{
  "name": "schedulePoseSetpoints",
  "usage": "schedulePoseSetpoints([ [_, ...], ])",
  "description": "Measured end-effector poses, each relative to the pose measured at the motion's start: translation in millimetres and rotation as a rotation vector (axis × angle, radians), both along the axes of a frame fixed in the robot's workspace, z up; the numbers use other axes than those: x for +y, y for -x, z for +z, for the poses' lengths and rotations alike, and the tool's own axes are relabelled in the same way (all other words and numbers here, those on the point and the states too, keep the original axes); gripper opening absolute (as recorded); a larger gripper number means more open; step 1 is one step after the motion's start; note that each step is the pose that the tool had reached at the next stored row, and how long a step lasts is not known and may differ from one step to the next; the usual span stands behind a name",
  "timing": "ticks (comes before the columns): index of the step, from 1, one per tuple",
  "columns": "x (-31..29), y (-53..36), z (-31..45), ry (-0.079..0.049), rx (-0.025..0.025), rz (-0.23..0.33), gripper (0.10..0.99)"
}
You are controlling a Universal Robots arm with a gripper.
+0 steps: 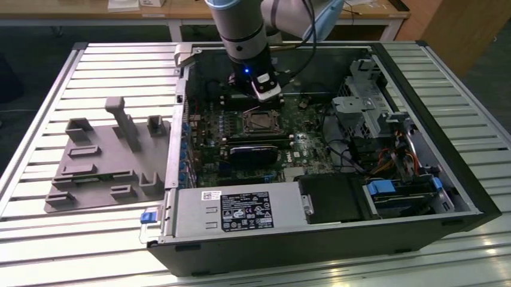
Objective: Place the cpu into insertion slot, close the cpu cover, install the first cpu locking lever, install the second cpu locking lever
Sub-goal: 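Install the first cpu locking lever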
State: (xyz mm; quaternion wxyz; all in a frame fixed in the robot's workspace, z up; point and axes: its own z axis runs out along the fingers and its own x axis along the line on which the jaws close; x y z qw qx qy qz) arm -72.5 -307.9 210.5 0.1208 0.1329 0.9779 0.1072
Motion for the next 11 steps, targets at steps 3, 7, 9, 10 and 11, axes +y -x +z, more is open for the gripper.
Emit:
schedulePoseSetpoints([
  [3,0.3,0.0,-1.0,0.011,-0.0037,-0.002,0.106],
  [7,2.5,0.0,-1.4,0.023,-0.0041,-0.01,0.106],
  [9,3.8,0.0,-1.6,0.027,-0.0041,-0.016,0.106],
  [10,4.3,0.0,-1.7,0.029,-0.0041,-0.02,0.106],
  [11,4.8,0.0,-1.9,0.029,-0.004,-0.026,0.106],
])
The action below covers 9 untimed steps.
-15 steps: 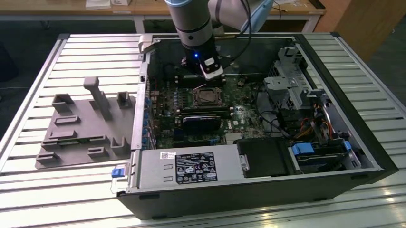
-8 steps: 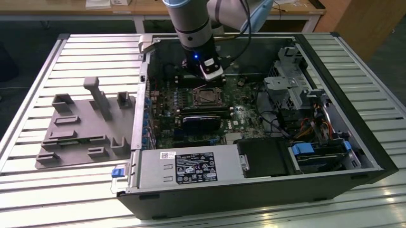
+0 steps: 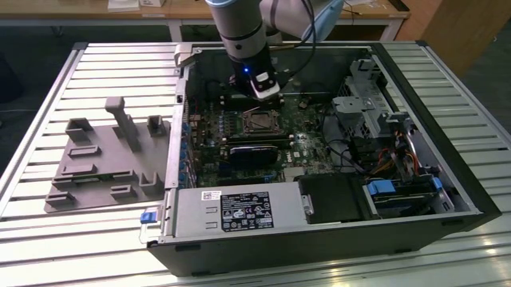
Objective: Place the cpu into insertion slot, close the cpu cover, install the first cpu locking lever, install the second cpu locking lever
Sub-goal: 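Install the first cpu locking lever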
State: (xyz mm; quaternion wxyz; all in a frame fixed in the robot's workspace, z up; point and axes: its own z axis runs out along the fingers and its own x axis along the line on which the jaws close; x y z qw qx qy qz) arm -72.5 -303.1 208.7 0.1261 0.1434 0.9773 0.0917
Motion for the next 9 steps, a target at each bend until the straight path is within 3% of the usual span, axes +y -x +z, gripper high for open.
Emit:
schedulePoseSetpoints([
  [9,5.6,0.0,-1.1,0.001,0.0001,-0.05,0.106],
])
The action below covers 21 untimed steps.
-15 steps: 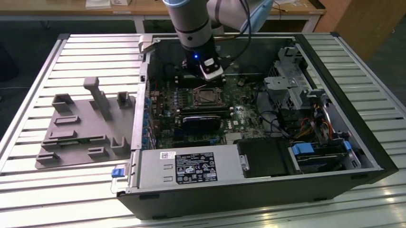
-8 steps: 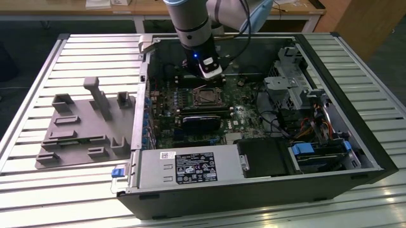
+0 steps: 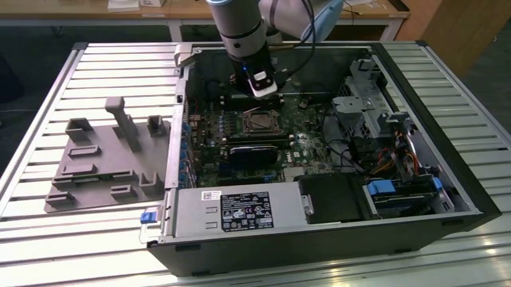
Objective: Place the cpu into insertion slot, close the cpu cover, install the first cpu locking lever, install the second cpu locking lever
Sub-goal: 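Install the first cpu locking lever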
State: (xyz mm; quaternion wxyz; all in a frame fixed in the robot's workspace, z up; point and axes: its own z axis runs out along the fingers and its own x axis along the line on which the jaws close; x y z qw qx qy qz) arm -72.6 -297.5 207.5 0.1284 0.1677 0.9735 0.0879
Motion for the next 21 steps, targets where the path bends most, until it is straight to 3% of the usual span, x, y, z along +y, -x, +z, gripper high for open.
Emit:
schedulePoseSetpoints([
  [6,5.0,0.0,-0.7,0.0,-0.0002,-0.022,0.106],
  [21,8.0,0.0,-6.3,0.006,0.0001,-0.117,0.106],
])
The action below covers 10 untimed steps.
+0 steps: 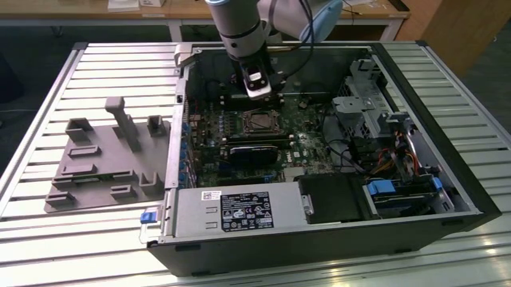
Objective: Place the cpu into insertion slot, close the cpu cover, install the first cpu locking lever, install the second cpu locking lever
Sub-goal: 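Install the first cpu locking lever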
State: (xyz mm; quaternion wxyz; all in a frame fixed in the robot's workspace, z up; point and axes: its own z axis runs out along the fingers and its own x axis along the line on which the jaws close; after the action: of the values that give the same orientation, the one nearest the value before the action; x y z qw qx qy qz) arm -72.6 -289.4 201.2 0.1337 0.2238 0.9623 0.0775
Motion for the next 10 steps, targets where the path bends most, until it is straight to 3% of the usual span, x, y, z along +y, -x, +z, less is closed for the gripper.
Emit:
schedulePoseSetpoints([
  [10,3.3,0.0,-2.0,0.0,-0.0001,-0.039,0.106],
])
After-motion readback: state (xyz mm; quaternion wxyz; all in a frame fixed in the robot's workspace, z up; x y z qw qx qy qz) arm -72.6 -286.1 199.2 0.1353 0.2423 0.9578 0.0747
